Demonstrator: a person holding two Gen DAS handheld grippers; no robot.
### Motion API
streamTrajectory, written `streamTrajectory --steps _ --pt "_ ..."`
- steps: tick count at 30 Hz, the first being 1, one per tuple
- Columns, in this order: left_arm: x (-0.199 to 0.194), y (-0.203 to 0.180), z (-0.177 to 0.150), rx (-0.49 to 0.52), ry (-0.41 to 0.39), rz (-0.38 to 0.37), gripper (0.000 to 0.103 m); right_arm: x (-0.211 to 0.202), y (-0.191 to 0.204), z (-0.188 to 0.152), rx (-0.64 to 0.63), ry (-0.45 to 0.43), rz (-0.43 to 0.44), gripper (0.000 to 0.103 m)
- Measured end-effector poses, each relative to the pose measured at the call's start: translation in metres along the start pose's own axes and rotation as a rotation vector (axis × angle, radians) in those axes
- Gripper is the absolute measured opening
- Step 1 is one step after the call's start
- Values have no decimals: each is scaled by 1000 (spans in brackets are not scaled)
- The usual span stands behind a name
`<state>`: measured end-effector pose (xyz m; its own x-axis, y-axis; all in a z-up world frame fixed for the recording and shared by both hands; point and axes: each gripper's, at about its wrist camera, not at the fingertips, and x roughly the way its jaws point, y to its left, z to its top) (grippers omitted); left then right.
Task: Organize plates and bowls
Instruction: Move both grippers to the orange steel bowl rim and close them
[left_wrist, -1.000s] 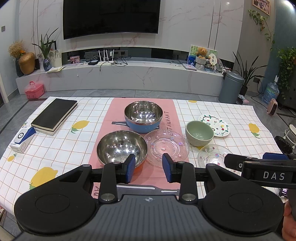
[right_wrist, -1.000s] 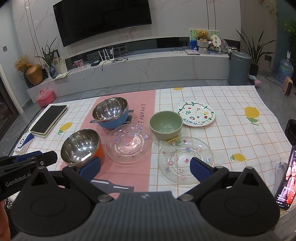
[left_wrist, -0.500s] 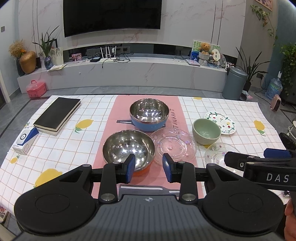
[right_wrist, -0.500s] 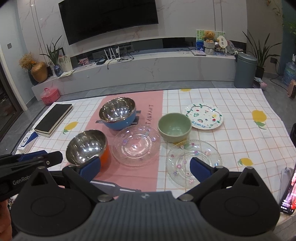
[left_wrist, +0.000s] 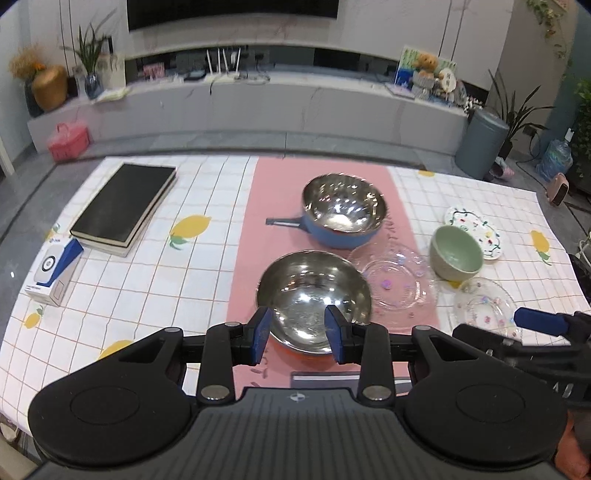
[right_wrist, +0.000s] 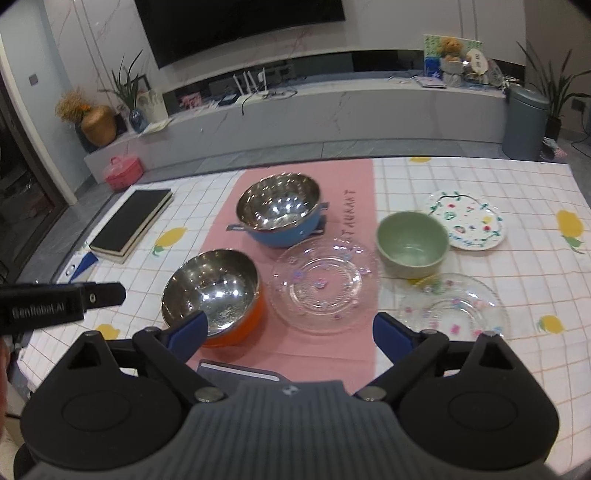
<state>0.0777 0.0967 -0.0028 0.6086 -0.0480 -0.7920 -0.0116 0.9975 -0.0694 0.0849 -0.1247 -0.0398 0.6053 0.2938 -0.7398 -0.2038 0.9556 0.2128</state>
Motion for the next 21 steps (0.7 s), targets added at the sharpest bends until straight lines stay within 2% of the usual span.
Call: streamTrajectory --steps 2,4,10,13,17,21 --pt "8 8 8 -3 26 -8 41 9 6 3 -7 16 4 88" --pt "18 13 18 15 52 -12 41 18 10 6 -8 24 19 87" --pt "37 16 44 190 77 58 42 40 18 18 -24 35 4 87" --pt "47 20 46 240 81 37 45 54 18 23 -12 47 -2 87" --pt "72 30 41 191 109 -39 46 74 18 24 9 75 6 87" --pt "93 36 31 163 130 -51 46 90 15 23 32 110 -3 86"
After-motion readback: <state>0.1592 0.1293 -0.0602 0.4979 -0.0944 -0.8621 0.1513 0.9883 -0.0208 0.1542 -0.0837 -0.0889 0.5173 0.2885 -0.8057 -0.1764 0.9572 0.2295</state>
